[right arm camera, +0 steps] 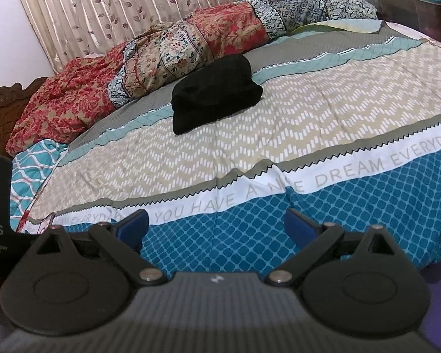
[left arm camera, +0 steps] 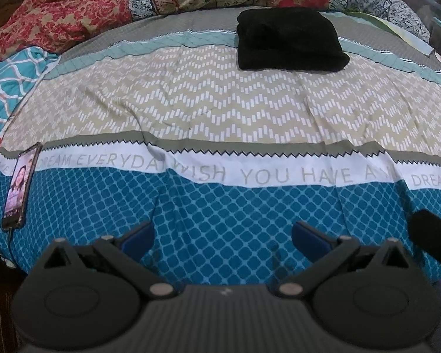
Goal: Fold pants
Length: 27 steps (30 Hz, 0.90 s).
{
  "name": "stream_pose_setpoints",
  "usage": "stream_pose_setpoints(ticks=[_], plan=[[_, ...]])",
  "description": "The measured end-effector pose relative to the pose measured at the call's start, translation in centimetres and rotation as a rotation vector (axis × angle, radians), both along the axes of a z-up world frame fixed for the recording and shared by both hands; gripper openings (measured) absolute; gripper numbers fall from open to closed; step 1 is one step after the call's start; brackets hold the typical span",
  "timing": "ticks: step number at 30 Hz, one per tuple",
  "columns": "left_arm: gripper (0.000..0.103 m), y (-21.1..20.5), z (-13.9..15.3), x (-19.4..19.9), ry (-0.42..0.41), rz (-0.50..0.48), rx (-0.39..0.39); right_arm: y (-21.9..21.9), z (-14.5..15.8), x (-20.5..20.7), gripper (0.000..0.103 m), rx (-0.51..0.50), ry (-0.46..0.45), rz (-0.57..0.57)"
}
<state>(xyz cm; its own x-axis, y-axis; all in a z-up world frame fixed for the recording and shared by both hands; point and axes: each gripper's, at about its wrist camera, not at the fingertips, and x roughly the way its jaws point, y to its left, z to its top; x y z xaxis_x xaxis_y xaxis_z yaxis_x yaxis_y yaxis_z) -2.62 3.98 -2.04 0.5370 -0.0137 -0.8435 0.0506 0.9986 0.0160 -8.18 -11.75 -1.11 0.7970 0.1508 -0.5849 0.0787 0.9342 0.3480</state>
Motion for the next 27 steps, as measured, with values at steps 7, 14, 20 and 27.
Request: stream_pose_setpoints(ticks=[7, 14, 20, 27], plan=[[0.103, -0.4, 0.0, -1.5, 0.004, -0.037, -0.023, 0.5, 0.3, -0.4, 0.1, -0.018, -0.02, 0.009], [0.103, -0.7, -0.4, -2.9, 0.032, -0.054, -0.03, 0.9, 0.5, -0.5, 0.1, -0.038, -0.032, 0.018], [0.103, -0.1, -0.2, -3.4, 0.036, -0.022, -0.032, 1.0, 0.6, -0.4, 0.1, -0.04, -0.037, 0.03], [0.103, 0.1, 0.3, -3.9, 0.017, -0.02, -0.043, 1.5, 0.9, -0.5, 0.1, -0.073, -0.054, 0.033]])
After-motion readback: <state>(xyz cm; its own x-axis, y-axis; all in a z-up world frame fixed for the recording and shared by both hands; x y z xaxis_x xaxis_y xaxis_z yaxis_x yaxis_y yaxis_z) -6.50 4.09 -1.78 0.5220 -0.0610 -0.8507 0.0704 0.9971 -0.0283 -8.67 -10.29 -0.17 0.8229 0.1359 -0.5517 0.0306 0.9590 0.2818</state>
